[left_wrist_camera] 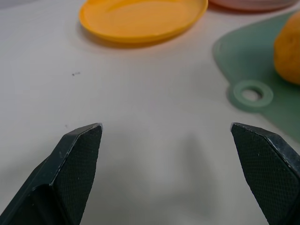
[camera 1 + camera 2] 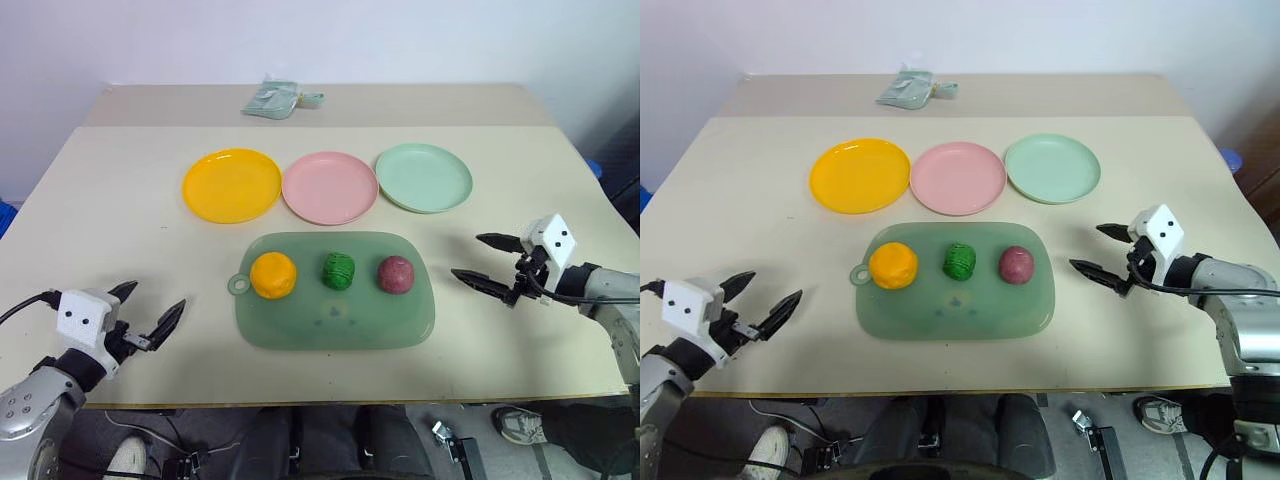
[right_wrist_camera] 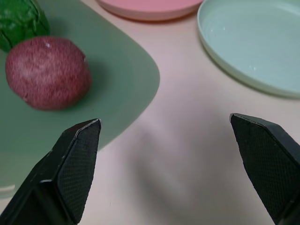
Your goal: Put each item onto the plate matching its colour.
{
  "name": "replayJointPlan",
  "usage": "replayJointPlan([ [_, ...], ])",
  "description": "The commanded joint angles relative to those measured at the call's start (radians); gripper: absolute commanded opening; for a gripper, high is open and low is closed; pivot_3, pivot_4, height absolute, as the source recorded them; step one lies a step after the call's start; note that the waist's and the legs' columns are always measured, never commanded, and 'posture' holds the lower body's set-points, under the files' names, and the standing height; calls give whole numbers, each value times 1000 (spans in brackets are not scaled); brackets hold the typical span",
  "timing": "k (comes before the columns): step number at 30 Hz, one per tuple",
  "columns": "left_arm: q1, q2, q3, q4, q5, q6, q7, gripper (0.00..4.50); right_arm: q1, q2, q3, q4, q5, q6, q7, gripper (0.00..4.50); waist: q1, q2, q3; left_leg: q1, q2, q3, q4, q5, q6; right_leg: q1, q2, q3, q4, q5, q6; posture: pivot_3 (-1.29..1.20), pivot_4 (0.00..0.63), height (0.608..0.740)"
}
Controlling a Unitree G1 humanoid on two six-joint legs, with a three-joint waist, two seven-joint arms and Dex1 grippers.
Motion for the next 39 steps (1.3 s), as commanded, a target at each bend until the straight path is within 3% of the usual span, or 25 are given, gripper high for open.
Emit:
replayJointPlan([
  [1, 1, -1, 20, -37, -11, 7, 10, 4500, -19, 8, -10, -13, 5, 3, -3, 4485, 0, 0, 0, 0, 0, 0, 0, 0, 0, 0, 0, 0, 0, 0, 0, 0, 150, 740],
  [12, -97, -1, -40, -30, -28, 48, 15, 4500, -1, 64, -43, 20, -45, -44, -108, 4485, 2, 0, 0, 0, 0, 0, 0, 0, 0, 1, 0, 0, 0, 1, 1, 0, 150, 740],
  [17, -234, 7, -133, 27, -45, 77, -18, 4500, 0, 102, -62, 25, -76, -117, -192, 4485, 2, 0, 0, 0, -1, 0, 1, 1, 0, 1, 2, -1, 1, 1, 1, 0, 150, 740],
  [22, -341, 12, -169, 77, -90, 112, -63, 4500, 23, 130, -85, -42, -24, -76, -201, 4485, 0, 0, 0, 0, -1, 1, 1, 1, 0, 1, 5, -1, 2, 1, 2, 0, 150, 740],
  [26, -441, 84, -334, 84, -76, 117, -232, 4500, 191, 101, -158, -205, 143, 31, -72, 4485, 24, 1, -1, 0, 0, 0, 1, 2, -1, 1, 6, -3, 3, 1, 2, 0, 150, 740],
  [31, -509, 126, -452, 102, -43, 115, -329, 4500, 291, 108, -122, -329, 166, 74, -53, 4485, 20, 1, -1, 2, -1, 1, 2, 1, 0, 4, 5, -2, 2, 1, 2, 0, 150, 740],
  [39, -577, 108, -537, 226, 98, 52, -297, 4500, 291, 137, -92, -404, 168, 96, -85, 4485, 24, 1, -1, 4, -1, 0, 2, 1, 0, 5, 5, -1, 2, 1, 2, 0, 150, 740],
])
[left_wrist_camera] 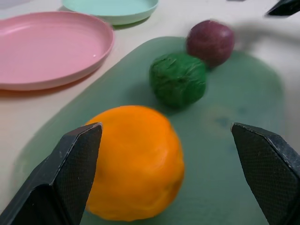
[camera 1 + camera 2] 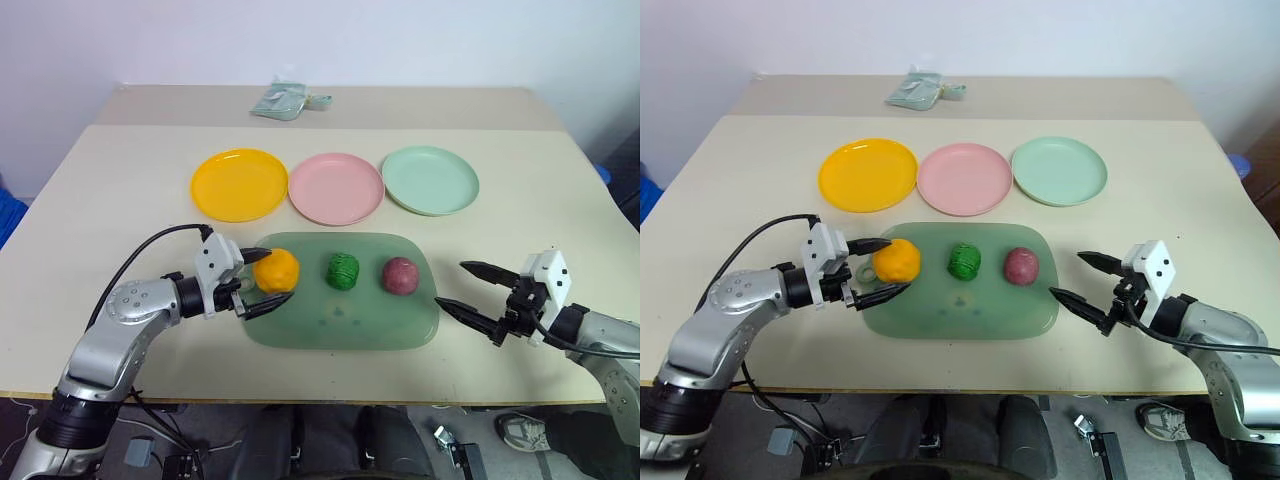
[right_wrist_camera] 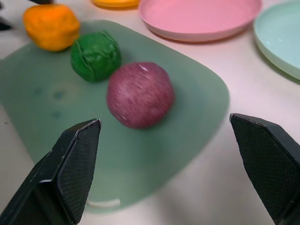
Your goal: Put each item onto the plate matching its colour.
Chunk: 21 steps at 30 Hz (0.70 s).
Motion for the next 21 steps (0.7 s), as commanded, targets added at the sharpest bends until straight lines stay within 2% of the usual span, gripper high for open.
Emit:
replayJointPlan([
  [1, -6, -16, -24, 33, 37, -24, 10, 4500, -14, 8, 3, -52, 18, 11, -20, 4485, -1, 0, 0, 0, 0, 0, 0, 0, 0, 0, 0, 0, 0, 0, 0, 0, 150, 740],
  [4, -8, -33, -20, 61, 47, -30, 18, 3647, -58, 17, 40, -66, 11, 28, -46, 4500, -1, 0, 0, 0, 0, 0, 0, 0, 0, 0, 0, 0, 0, 0, 0, 0, 150, 740],
  [5, -6, -35, -20, 63, 49, -33, 16, 3155, -73, 19, 50, -68, 11, 34, -55, 4500, -2, 0, 0, 0, 0, 0, 0, 0, 0, 0, 0, 0, 0, 0, 0, 0, 150, 740],
  [6, -5, -36, -20, 64, 54, -35, 17, 2864, -89, 21, 59, -70, 11, 40, -64, 4500, -2, 0, 0, 0, 0, 0, 0, 0, 0, 0, 0, 0, 0, 0, 0, 0, 150, 740],
  [10, -25, -76, 30, 63, 16, -19, 70, 2779, -127, 28, 77, -75, 12, 56, -87, 4500, 0, 0, 0, 0, 0, 0, 0, 0, 0, 0, 0, 0, 0, 0, 0, 0, 150, 740],
  [14, -132, -165, 132, 134, 26, -17, 249, 2779, -150, 29, 90, -78, 8, 54, -95, 4500, 3, -1, 1, -1, 0, -2, 1, 0, 0, 0, 0, -1, 0, 0, 1, 0, 150, 740],
  [18, -317, -227, 163, 333, 134, -6, 486, 2779, -171, 30, 93, -81, 10, 51, -100, 4500, 0, -2, 0, -1, -1, -2, 2, 0, 0, 0, 0, -2, 1, 1, 2, 0, 150, 740],
  [21, -467, -262, 177, 551, 171, -14, 579, 2779, -192, 30, 103, -98, 16, 70, -115, 4500, 0, -2, 1, -1, -1, -1, 2, 0, 0, 0, 1, -2, 2, 1, 3, 0, 150, 740],
])
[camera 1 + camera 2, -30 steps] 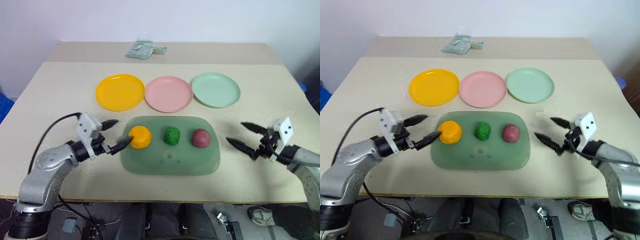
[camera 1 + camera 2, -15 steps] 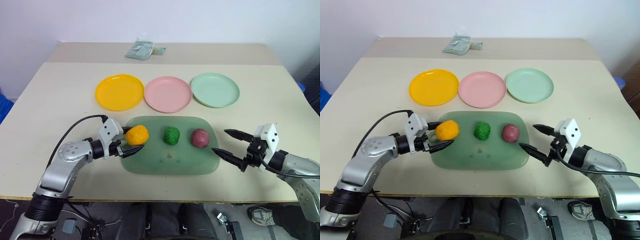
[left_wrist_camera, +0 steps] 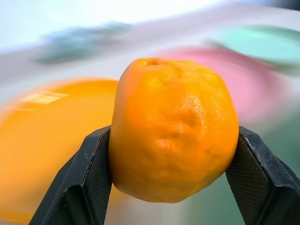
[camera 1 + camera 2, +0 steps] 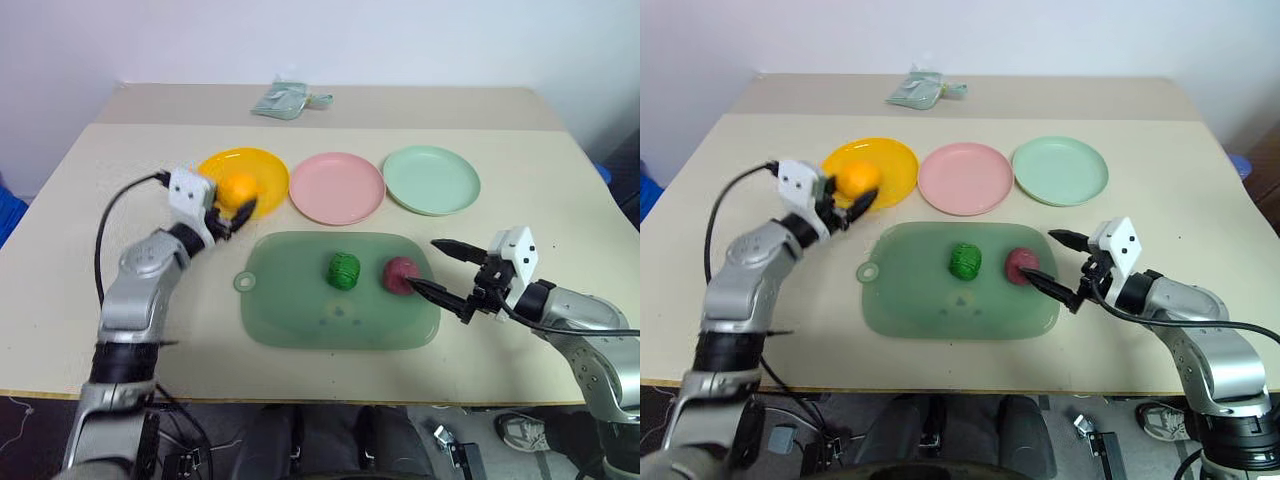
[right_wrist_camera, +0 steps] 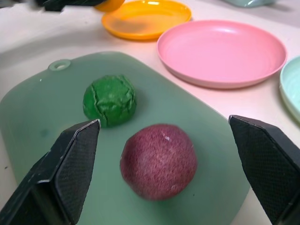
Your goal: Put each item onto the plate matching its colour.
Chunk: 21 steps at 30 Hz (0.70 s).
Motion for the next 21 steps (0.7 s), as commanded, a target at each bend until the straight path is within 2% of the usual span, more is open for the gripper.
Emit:
replayJointPlan([
  [1, -112, -19, 25, 181, 44, -19, 87, 2779, -29, 2, -3, -56, 18, 14, -17, 4500, -2, 0, 0, 0, 0, 0, 0, 0, 0, 0, 0, 0, 0, 0, 0, 0, 150, 740],
  [5, -212, -19, -17, 396, 98, -92, 62, 2779, -68, 13, 13, -82, 24, 49, -54, 4500, -4, -2, 1, 0, 0, 1, 0, 0, 0, -1, 0, 0, 3, -1, 1, 0, 150, 740],
  [7, -246, -16, -18, 471, 107, -120, 48, 3793, -81, 13, 24, -104, 31, 73, -68, 4500, -3, -2, 1, -1, 0, 2, 0, 0, 0, -1, 0, 0, 3, -1, 1, 0, 150, 740],
  [9, -262, -5, -16, 507, 115, -145, 45, 4467, -90, 16, 30, -120, 41, 97, -80, 4500, -4, -3, 1, -1, 0, 2, 0, 0, 0, -2, 0, 0, 3, -1, 2, 0, 150, 740],
  [13, -248, 28, -9, 473, 122, -185, 22, 4467, -107, 22, 69, -157, 35, 121, -95, 4500, -4, -3, 2, -2, 0, 2, 1, 0, 0, -2, 0, 0, 3, -1, 2, 0, 150, 740],
  [17, -171, 80, 29, 324, 95, -218, -8, 4467, -153, 28, 169, -177, -33, 114, -112, 4500, -7, -3, 2, -2, 1, 2, 1, 0, -1, -3, 0, 0, 4, -1, 2, 0, 150, 740],
  [21, 57, 190, 42, 27, 50, -232, -177, 4467, -251, 83, 324, -135, -148, 97, -149, 4500, -24, -4, 1, -2, 1, 2, 0, 1, -2, -5, 0, 0, 6, -1, 1, 0, 150, 740],
])
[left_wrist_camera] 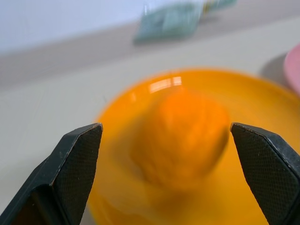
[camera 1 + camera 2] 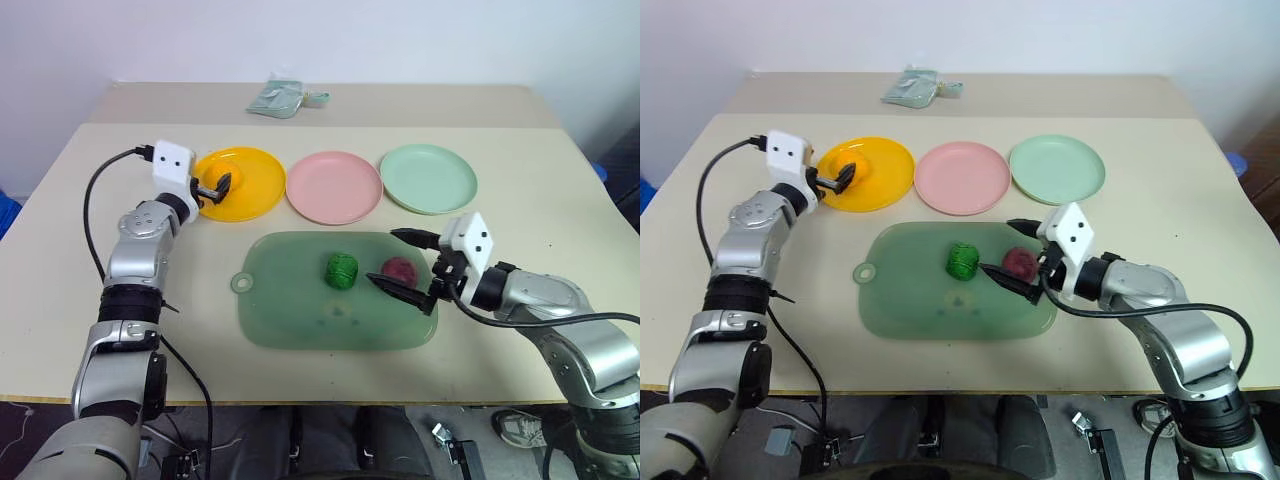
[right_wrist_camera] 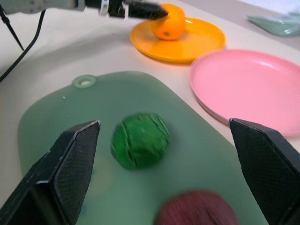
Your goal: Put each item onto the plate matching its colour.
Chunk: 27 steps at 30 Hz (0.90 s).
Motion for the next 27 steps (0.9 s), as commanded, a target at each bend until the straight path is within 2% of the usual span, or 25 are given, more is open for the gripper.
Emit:
replayJointPlan([
  [1, 173, 98, 20, -261, -45, -25, -157, 4467, -77, 40, 119, 22, -120, -39, -34, 4500, -14, 0, -1, 0, 1, 1, 0, 0, 0, -2, 0, 0, 0, 0, 0, 0, 150, 740],
  [5, 445, 163, 22, -574, -229, 61, -377, 4467, -134, 68, 221, 114, -227, -40, -43, 4500, -12, -1, -1, 0, -1, 0, 0, 0, -1, -1, -2, 0, 0, 0, 0, 0, 150, 740],
  [7, 531, 183, 15, -667, -264, 107, -410, 4467, -151, 75, 243, 137, -249, -34, -38, 4500, -8, -1, -1, -1, -1, 0, 0, 0, 0, -2, -2, 0, 0, 0, 0, 0, 150, 740],
  [14, 660, 180, 3, -827, -305, 166, -430, 4467, -208, 130, 277, 227, -314, -7, -59, 4500, -4, 0, -1, 0, -1, -1, 0, 0, -1, -2, -1, 0, -1, 0, -1, 0, 150, 740],
  [17, 666, 173, -11, -850, -304, 178, -418, 4500, -218, 153, 276, 223, -309, 14, -46, 3627, 1, 0, -1, 0, -1, -1, 0, 0, -1, -3, -1, 0, 0, 0, -1, 0, 150, 740],
  [22, 658, 162, -24, -854, -298, 185, -414, 4500, -227, 181, 250, 171, -285, 53, -42, 1250, 2, 0, -1, 0, -1, -1, 0, 0, -1, -3, -1, 0, 0, 0, -1, 0, 150, 740],
  [27, 658, 157, -30, -850, -294, 179, -417, 4500, -276, 206, 185, 156, -256, 100, -68, 1250, 2, 0, -1, 0, -1, -1, 0, 0, -1, -3, -1, 0, 0, 0, -1, 0, 150, 740],
])
